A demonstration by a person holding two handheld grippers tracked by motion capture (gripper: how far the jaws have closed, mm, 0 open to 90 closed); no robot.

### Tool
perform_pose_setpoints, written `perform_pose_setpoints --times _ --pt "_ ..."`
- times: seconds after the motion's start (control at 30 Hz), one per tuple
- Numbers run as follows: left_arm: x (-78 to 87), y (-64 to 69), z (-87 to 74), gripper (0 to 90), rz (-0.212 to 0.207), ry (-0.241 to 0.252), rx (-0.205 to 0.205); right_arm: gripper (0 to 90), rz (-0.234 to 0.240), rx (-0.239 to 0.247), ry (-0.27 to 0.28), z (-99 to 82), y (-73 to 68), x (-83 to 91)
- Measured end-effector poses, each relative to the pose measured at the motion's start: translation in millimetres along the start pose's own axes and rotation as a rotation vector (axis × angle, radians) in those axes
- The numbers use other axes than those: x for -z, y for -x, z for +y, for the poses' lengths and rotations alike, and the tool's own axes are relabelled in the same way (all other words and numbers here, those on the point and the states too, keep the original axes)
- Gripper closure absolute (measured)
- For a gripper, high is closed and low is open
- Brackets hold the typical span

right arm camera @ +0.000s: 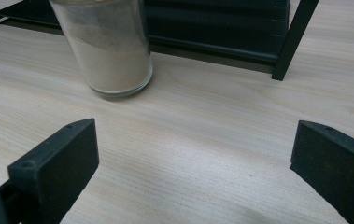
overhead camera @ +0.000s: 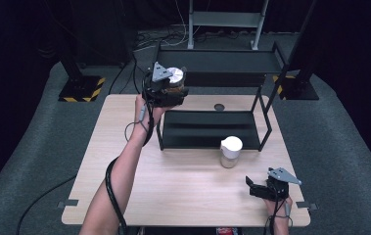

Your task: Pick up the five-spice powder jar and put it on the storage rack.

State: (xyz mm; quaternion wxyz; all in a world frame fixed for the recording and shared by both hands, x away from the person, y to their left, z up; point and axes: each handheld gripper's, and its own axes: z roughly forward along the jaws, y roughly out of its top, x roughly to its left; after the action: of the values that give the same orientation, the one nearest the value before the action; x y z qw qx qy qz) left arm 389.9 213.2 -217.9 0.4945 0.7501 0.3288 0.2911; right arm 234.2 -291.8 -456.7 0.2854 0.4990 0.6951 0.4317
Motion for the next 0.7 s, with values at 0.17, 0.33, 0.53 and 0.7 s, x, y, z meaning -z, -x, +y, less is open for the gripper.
perform_pose_setpoints --times 0.17,0.33,0.53,0.7 --pt "2.7 -0.2 4.6 30.5 0.001 0.005 -0.006 0.0 0.000 0.000 -0.001 0.1 0.1 -0.1" --pt "4.4 -1.1 8.0 30.5 0.000 0.010 -0.003 0.0 -0.001 0.000 0.000 0.0 -0.2 0.0" --pt "5.5 -1.3 13.8 30.5 0.000 0.012 -0.006 0.0 0.001 0.001 -0.001 0.1 0.2 -0.1" --pt "6.5 -3.0 19.1 30.5 -0.001 0.010 -0.009 0.0 0.001 -0.001 0.000 0.0 0.2 0.0"
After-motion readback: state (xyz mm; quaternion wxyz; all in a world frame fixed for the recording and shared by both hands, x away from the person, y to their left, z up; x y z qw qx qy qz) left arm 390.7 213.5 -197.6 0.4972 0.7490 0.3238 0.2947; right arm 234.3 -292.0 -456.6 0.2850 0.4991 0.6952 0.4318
